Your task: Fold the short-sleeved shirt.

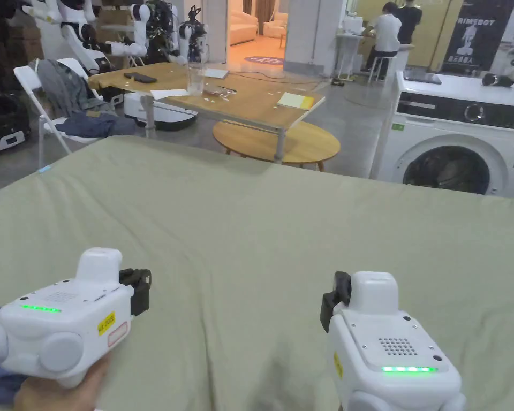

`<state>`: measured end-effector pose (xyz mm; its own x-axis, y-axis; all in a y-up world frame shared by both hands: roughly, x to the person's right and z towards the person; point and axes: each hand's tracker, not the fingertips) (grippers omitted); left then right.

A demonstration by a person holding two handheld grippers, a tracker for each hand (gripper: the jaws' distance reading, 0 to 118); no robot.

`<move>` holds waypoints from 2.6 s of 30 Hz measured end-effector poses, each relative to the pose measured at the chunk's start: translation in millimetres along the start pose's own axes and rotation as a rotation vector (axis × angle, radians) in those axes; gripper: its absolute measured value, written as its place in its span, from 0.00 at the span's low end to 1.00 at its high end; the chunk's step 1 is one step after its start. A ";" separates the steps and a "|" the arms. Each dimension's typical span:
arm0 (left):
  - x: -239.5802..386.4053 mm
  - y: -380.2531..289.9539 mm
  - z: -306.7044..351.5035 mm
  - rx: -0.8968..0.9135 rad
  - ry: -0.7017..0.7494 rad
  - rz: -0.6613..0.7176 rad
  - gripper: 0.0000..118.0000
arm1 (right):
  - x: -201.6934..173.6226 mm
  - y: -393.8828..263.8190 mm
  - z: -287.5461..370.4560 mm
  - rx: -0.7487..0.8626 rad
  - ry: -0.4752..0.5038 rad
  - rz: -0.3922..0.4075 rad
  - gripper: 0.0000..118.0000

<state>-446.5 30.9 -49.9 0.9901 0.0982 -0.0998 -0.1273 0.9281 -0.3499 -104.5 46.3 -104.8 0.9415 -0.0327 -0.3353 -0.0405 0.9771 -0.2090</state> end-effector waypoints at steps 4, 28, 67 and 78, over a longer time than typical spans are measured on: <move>55.4 3.6 -13.1 0.078 -0.006 -0.019 0.00 | 35.0 -3.1 7.0 -0.006 -0.080 -0.014 0.00; 144.4 13.8 -15.0 0.194 -0.050 -0.085 0.00 | 96.7 5.9 37.4 0.094 -0.248 -0.050 0.00; 128.4 23.2 -11.0 0.250 0.009 -0.059 0.64 | 101.8 14.1 35.7 0.110 -0.256 -0.080 0.76; 127.6 26.0 -10.2 0.229 0.047 -0.089 0.64 | 97.2 24.1 29.9 0.103 -0.250 -0.122 0.76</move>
<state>-324.1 63.8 -81.3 0.9923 0.0009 -0.1236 -0.0183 0.9901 -0.1395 -4.0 73.0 -115.0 0.9911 -0.1108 -0.0738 0.1001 0.9857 -0.1352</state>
